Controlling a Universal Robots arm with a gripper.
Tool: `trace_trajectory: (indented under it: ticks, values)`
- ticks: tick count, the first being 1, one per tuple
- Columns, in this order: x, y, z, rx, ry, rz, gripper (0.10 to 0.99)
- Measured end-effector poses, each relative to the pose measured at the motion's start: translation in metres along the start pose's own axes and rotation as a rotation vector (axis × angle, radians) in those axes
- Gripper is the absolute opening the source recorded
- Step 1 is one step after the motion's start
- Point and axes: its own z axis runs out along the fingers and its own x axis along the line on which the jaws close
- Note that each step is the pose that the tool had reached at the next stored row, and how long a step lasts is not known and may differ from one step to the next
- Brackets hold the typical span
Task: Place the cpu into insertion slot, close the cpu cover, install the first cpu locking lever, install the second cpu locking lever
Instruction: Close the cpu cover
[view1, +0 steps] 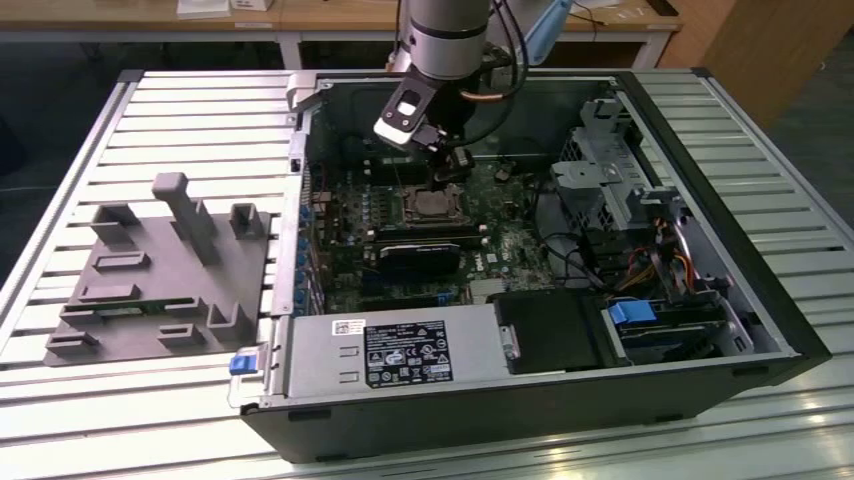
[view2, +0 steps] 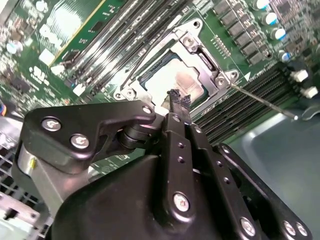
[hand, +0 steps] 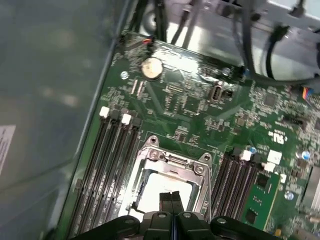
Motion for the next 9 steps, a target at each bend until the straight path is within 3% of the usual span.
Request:
trace_trajectory:
  ticks: [2, 3, 9]
  values:
    - [0.0000, 0.0000, 0.0001, -0.001, 0.0005, -0.037, 0.102]
    - [0.0000, 0.0000, 0.0002, -0.002, 0.0011, -0.083, 0.102]
    - [0.0000, 0.0000, 0.0004, -0.005, 0.0025, -0.191, 0.102]
